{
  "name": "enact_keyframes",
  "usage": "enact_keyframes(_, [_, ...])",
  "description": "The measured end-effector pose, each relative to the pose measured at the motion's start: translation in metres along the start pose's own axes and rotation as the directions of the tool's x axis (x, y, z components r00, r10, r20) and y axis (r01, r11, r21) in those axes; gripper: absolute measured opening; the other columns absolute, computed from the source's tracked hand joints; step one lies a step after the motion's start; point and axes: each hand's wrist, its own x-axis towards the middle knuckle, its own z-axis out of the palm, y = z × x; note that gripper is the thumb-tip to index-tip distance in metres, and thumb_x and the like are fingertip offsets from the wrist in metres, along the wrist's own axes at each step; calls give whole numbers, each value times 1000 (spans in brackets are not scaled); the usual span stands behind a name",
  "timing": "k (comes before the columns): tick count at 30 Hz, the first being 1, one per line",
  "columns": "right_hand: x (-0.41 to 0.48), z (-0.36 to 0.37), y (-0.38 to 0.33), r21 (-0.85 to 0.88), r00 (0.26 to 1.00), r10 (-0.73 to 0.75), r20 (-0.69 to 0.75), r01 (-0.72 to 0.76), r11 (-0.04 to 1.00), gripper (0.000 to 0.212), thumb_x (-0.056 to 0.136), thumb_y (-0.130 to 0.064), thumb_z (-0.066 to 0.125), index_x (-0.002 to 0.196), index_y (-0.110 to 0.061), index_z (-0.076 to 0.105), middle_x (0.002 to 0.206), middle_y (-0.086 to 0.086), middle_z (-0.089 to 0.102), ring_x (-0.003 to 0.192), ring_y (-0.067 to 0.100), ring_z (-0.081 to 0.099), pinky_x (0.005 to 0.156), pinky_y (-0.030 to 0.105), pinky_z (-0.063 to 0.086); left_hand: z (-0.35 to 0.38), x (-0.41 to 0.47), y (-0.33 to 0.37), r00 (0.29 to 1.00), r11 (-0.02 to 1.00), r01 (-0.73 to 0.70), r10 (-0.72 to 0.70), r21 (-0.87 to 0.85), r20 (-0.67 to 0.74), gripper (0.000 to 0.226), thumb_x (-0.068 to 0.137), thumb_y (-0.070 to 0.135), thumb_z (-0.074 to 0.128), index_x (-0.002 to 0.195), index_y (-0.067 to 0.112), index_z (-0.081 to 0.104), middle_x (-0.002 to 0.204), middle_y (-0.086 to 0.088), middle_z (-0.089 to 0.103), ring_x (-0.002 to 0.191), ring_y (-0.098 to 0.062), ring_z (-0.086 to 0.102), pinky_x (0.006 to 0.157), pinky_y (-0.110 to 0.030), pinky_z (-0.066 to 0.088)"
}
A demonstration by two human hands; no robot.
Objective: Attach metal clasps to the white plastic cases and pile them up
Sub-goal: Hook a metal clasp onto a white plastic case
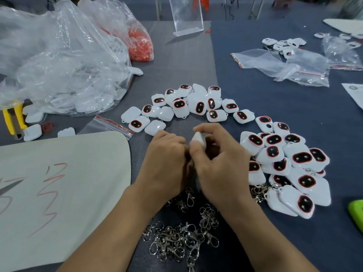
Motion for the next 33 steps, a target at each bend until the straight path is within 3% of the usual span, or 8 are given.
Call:
enact_keyframes(4, [10,-5,3,91,989,144,-40,-140,986,12,88,-25,63,94,-33,69,71,-11,68,59,9,63,56,22,48,3,-4,-1,992,995,97,-99,-24,-75,16,86,29,68,74,19,75,63,4,59,62,-18,52,76,-35,38])
enact_keyframes(8, [27,-26,11,62,949,224,-223,-215,975,20,86,-17,58,82,-31,72,66,-11,67,54,6,54,54,20,42,7,0,-1,961,946,220,-252,-239,-114,5,77,31,77,79,27,78,59,22,52,74,7,50,78,-23,31])
enact_keyframes(13, [38,-56,17,-219,924,150,-351,-237,947,26,82,-26,53,91,-27,77,57,-9,60,59,15,56,63,32,47,2,4,-13,899,910,354,-394,-216,-189,7,78,24,76,71,25,76,56,11,58,64,-12,54,68,-16,38])
enact_keyframes(15, [41,-64,23,-390,928,112,-356,-257,884,26,87,-23,56,101,-25,79,73,-3,70,81,29,62,82,42,51,2,3,-20,879,903,418,-430,-104,-205,12,79,19,76,89,23,80,79,6,71,78,-15,61,82,-30,47])
enact_keyframes(18, [41,-67,24,-580,937,38,-348,-247,776,42,89,-10,66,130,-17,70,131,10,66,125,37,49,107,44,30,5,2,-27,865,867,498,-494,28,-87,45,85,19,70,130,14,65,131,-5,62,121,-30,52,108,-40,36])
enact_keyframes(22, [24,-42,6,-612,973,-136,-188,-8,791,55,81,4,72,134,-11,66,143,12,58,135,35,47,115,42,26,8,3,-28,866,865,500,-500,52,-17,43,90,20,62,132,15,60,129,-4,59,118,-29,53,102,-41,39])
enact_keyframes(27, [-4,-1,-9,-437,946,-110,305,242,866,52,80,2,69,129,-16,70,130,1,69,126,23,55,111,35,38,9,3,-31,836,837,546,-547,-38,-47,29,93,23,60,121,19,67,119,-2,60,109,-25,53,84,-32,36])
enact_keyframes(33, [-3,6,-1,-361,940,99,327,28,932,38,95,-35,60,133,-33,62,114,-4,73,109,18,63,96,31,45,2,6,-22,801,740,506,-594,-444,-78,22,95,37,56,101,32,76,83,28,71,83,9,61,71,-5,38])
